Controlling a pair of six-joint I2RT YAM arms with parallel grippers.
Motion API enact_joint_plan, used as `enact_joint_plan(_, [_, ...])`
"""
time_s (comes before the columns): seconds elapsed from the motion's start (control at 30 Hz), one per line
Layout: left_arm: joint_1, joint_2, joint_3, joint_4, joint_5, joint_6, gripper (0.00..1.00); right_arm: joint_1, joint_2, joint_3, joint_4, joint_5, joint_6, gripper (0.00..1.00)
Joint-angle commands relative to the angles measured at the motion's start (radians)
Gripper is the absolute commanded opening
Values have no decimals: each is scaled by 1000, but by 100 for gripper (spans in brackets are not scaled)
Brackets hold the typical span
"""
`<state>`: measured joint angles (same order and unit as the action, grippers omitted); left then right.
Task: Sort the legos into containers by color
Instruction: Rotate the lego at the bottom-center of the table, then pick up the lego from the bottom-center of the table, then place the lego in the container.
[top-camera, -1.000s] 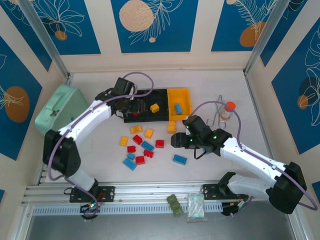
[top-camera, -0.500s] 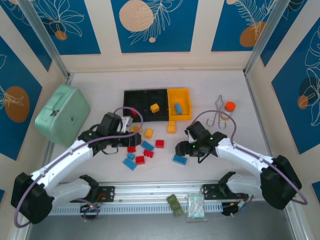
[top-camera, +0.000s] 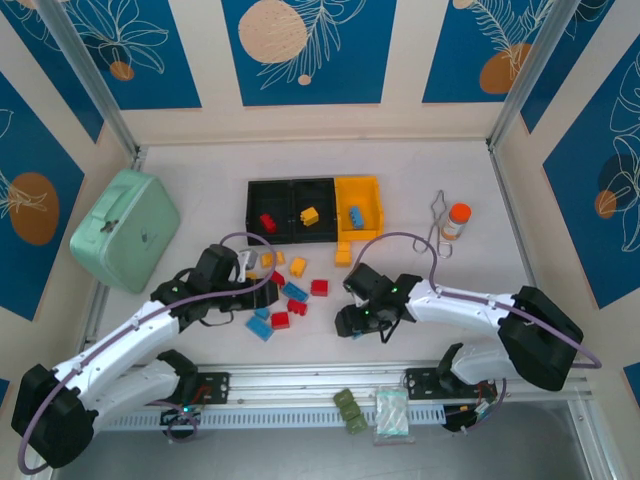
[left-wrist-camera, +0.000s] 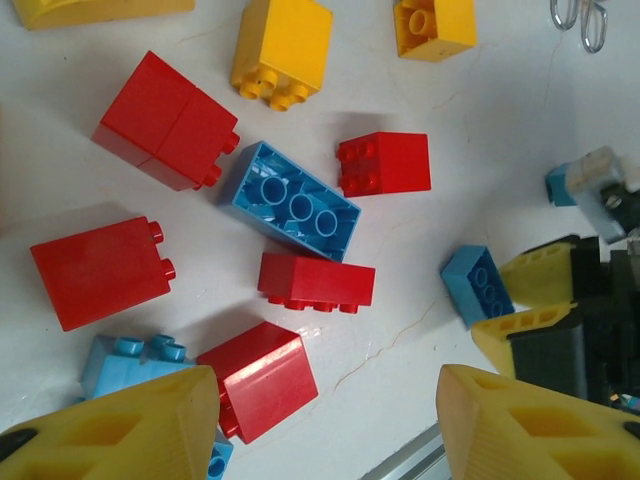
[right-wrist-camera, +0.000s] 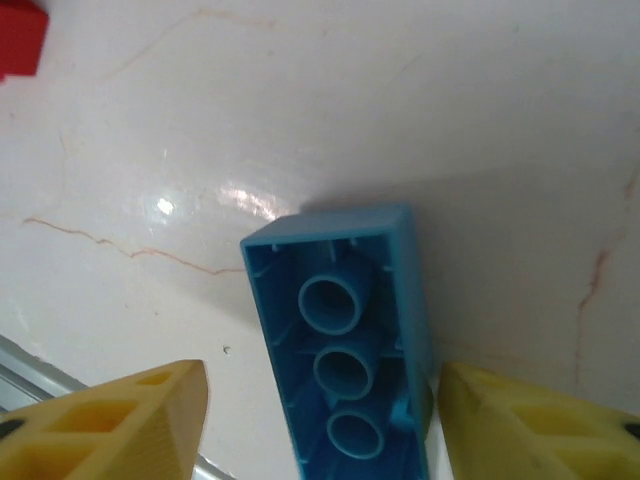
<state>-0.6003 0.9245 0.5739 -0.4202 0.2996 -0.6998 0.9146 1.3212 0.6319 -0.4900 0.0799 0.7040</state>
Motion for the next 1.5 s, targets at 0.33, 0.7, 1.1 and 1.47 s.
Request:
enact_joint_plan(0.33, [-22,-31,-45,48,-8,-51,59,73,210,207,-159,206,48,32])
enact_joint_plan(0.7, [-51,-65,-28,90,-42,-96,59,-63,144,374,-211,220,-87,32])
enact_joint_plan(1.1, [-152,21,75,111,-126,-94,59,-375,313,692,-202,155,-245,32])
enact_joint_plan(1.47, [-214,65,93,121,-166,-108,58,-498,623,1032,-260,97,-289,32])
